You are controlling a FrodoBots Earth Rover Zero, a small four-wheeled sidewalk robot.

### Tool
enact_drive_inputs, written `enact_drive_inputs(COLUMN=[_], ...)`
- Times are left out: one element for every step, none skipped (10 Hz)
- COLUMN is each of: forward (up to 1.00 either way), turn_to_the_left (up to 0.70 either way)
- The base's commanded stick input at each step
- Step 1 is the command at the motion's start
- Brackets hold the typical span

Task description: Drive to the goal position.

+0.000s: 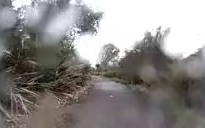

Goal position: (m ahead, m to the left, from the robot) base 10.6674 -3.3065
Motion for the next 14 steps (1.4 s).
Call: enact_drive_inputs(forward=[0.85,0.85,0.85,0.85,0.85,0.85,0.85,0.85,0.85,0.85,0.85,0.85,0.85,0.85], turn_to_the_left=[0.0,0.0,0.0,0.0,0.0,0.0,0.0,0.0,0.0,0.0,-0.16,-0.31,-0.34,-0.23])
